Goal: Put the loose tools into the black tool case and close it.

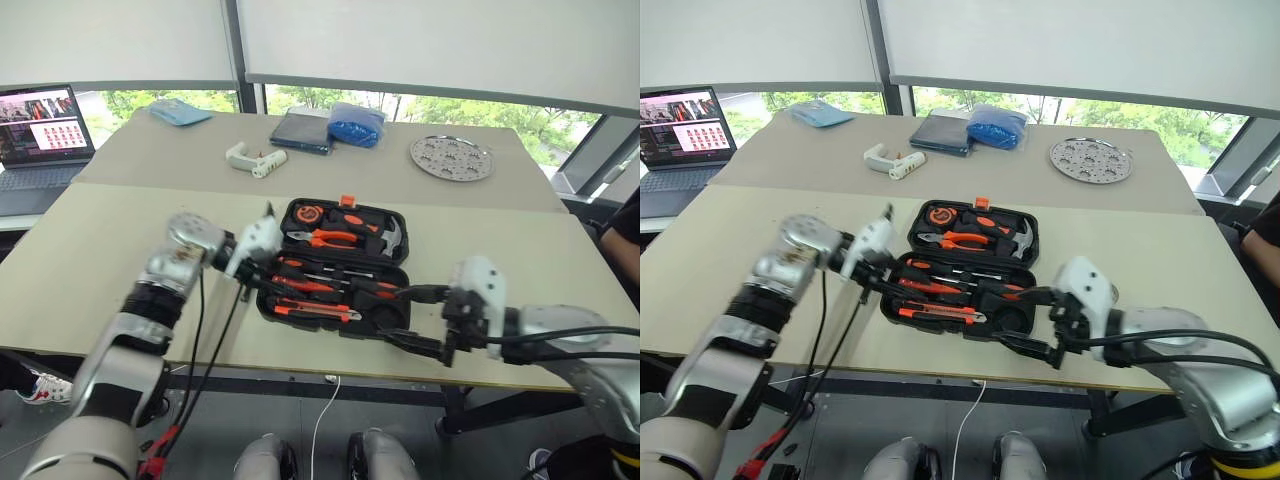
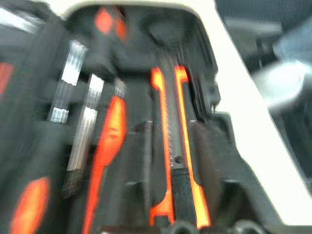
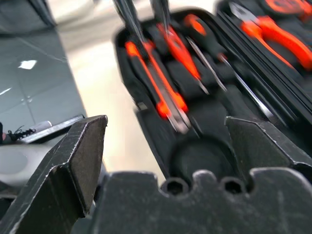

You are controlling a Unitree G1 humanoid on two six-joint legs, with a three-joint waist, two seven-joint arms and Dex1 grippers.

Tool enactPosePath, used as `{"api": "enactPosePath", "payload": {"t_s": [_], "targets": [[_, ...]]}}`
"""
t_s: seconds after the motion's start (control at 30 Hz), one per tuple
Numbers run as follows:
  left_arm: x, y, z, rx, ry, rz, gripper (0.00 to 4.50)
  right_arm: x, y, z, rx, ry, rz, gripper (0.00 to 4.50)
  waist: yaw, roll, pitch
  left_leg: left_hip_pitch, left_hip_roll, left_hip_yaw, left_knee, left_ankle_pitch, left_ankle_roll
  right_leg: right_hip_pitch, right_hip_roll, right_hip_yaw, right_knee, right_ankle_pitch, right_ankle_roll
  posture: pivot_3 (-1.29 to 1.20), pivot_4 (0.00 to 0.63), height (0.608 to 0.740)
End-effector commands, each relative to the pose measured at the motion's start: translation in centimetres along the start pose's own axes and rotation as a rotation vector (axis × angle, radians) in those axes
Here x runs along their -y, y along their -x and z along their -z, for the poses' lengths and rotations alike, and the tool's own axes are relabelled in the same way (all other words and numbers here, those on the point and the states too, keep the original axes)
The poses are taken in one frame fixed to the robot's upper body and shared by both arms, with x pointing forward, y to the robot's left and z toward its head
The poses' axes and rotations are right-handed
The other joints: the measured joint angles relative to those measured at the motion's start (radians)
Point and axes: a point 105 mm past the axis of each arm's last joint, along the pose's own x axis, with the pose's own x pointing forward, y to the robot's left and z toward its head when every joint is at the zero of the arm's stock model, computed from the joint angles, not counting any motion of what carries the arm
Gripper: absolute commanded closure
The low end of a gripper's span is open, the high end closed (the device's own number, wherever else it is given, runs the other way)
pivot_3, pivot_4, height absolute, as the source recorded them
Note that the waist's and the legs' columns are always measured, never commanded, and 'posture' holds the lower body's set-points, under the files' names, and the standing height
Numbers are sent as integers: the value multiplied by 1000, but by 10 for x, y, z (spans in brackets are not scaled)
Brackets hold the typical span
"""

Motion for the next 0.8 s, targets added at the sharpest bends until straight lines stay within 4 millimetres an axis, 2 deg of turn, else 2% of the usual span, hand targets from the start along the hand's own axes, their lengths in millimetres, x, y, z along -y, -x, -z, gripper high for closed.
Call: {"api": "enactPosePath", "payload": {"t_s": [0.03, 0.13, 0.3, 0.53, 0.57, 0.63, 0.8], "targets": [[7, 14, -35, 111, -9, -44, 1271, 26, 30, 0, -20, 7, 144, 0, 3, 0, 0, 0, -1, 0, 0, 0, 0, 1, 0, 0, 0, -3, 5, 0, 150, 718], [19, 17, -39, 116, 22, -3, 105, 51, 44, 17, -82, -27, 264, 0, 5, 0, 0, 5, -2, 0, -1, 0, 0, 6, -1, 1, -1, -4, 7, 0, 150, 718], [26, 11, -42, 132, 17, -5, 44, 86, 42, 40, -152, -61, 396, 0, -3, 0, 0, 7, -2, 0, -1, -1, 0, 6, -1, 3, -1, -3, 6, 0, 150, 718], [34, 6, -41, 90, -38, -16, 44, 111, 14, 60, -192, -74, 401, 0, -15, 1, 1, 9, -2, 0, -4, 2, -4, 6, 1, 4, 1, -3, 4, 0, 150, 718], [34, 6, -40, 89, -40, -18, 0, 113, 11, 62, -194, -79, 400, 414, -14, 1, 1, 9, -2, 0, -5, 2, -4, 6, 1, 4, 1, -4, 4, 0, 150, 718], [35, 5, -40, 86, -39, -19, 0, 119, 4, 70, -215, -96, 408, 619, -14, 1, 1, 9, -2, 0, -5, 3, -5, 6, 2, 4, 1, -4, 4, 0, 150, 718], [37, 7, -39, 67, -48, -27, 0, 127, 2, 78, -245, -111, 418, 2389, -13, 2, 1, 10, -2, 0, -5, 3, -5, 6, 1, 4, 1, -4, 4, 0, 150, 718]]}}
